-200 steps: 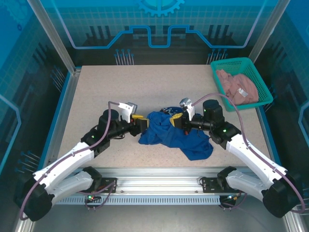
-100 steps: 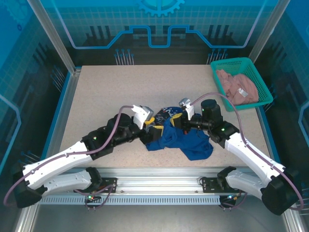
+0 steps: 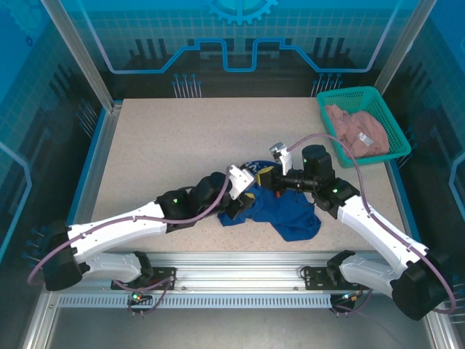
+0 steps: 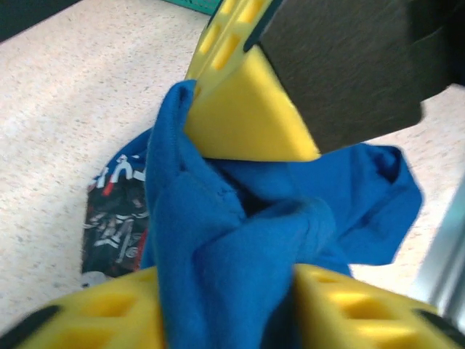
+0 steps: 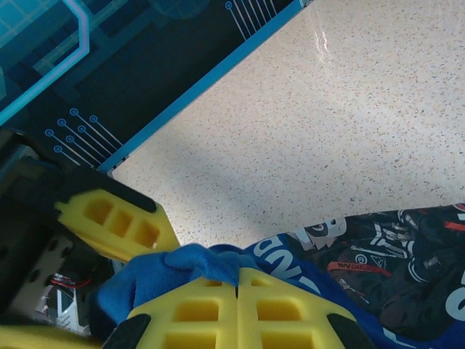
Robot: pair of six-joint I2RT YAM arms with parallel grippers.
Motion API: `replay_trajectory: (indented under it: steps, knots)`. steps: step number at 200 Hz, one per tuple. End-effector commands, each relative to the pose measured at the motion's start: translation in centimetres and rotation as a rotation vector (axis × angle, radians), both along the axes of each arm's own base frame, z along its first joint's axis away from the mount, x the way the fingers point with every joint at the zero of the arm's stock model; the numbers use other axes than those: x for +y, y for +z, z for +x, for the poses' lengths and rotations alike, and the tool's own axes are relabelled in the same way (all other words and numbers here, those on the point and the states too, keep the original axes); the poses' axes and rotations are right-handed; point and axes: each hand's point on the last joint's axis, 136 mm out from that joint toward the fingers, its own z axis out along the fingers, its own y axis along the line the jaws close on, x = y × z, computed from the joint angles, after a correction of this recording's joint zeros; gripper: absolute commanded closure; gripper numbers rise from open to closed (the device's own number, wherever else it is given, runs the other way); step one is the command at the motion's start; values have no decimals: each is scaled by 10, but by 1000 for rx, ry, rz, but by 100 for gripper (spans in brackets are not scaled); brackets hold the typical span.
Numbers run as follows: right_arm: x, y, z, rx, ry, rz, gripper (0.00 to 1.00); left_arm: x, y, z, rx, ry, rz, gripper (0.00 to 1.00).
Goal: Fold the inside-out t-shirt
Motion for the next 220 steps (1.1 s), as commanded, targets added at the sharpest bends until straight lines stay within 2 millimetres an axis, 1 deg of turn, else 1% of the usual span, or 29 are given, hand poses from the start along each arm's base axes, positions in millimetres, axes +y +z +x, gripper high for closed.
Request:
replay_trajectory:
  steps: [1,9,28,34,41,50,62,84,104,132,148,161,171,185,200,220]
  knots:
    - [-3,15,2,-2,-15,29,100,-2,26,13,-44,19,-81,78]
    - [-10,12,6,9,-55,9,100,-2,30,8,-4,-18,-148,86]
    - [-31,-1,19,30,-190,-92,100,0,52,-10,118,-150,-392,94]
    - [-35,-4,21,29,-209,-122,97,3,63,-14,140,-190,-472,96]
    - [-38,-7,21,21,-216,-146,92,8,72,-17,161,-217,-541,99]
    - [-40,-8,20,6,-214,-166,85,14,79,-18,181,-234,-595,100]
    - [-40,-7,16,-20,-197,-177,79,19,80,-20,193,-244,-624,100]
    - [-34,2,1,-87,-128,-169,68,23,76,-18,211,-232,-625,100]
    - [-27,9,-15,-151,-73,-165,62,23,75,-18,219,-232,-625,100]
    - [-12,15,-35,-238,-1,-169,61,23,76,-15,220,-222,-624,100]
    - [-12,16,-40,-283,-12,-193,60,23,75,-11,221,-208,-616,100]
    - [-13,17,-43,-306,-20,-205,62,23,75,-10,223,-199,-613,100]
    - [-13,16,-46,-305,-20,-204,65,23,74,-8,223,-192,-612,100]
    - [-7,12,-51,-280,1,-182,69,23,74,-7,223,-187,-609,100]
    - [2,8,-55,-256,24,-156,70,23,72,-6,223,-180,-607,100]
    - [9,2,-54,-230,30,-138,69,23,71,-5,225,-179,-608,100]
